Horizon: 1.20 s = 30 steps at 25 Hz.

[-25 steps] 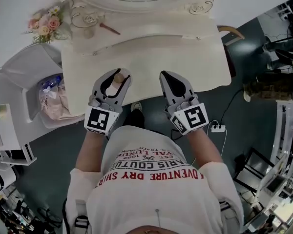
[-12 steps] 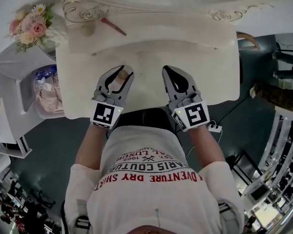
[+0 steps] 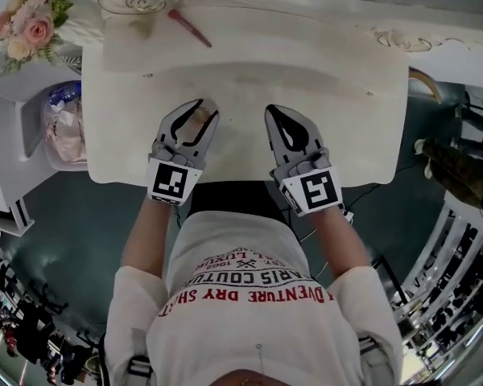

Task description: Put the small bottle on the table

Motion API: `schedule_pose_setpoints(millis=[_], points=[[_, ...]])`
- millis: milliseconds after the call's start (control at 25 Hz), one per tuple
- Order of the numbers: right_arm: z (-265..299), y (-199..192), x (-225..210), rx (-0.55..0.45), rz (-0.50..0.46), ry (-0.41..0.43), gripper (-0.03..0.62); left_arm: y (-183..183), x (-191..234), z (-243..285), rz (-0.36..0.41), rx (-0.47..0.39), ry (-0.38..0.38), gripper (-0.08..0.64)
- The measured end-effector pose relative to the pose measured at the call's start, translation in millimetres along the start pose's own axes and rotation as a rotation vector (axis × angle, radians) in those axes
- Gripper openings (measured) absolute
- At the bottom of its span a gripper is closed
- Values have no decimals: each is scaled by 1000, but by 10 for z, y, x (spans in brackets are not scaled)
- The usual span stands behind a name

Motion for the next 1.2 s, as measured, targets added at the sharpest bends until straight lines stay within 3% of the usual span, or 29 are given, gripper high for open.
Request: schedule_pose_setpoints(millis=[640, 840, 960, 1200], points=[[36, -164, -82, 40, -11, 89, -5, -170, -57, 32, 12, -82, 106, 141], [9, -68, -69, 47, -51, 88, -5, -190, -66, 38, -20, -41, 116, 146], [-27, 35, -37, 34, -58, 83, -5, -94, -48, -36, -75, -37, 104, 153], [-163, 339, 57, -16, -31, 74, -5, 395, -85, -285, -32, -78, 94, 156]])
Point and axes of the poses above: the fingertips, and each gripper's own axes: z forward along the fingers, x to its left, y out of its top, the point moved 4 cm from there along -z, backward along the fingers, and after that the axes turned 2 degrees about x, right-handed, at the moved point
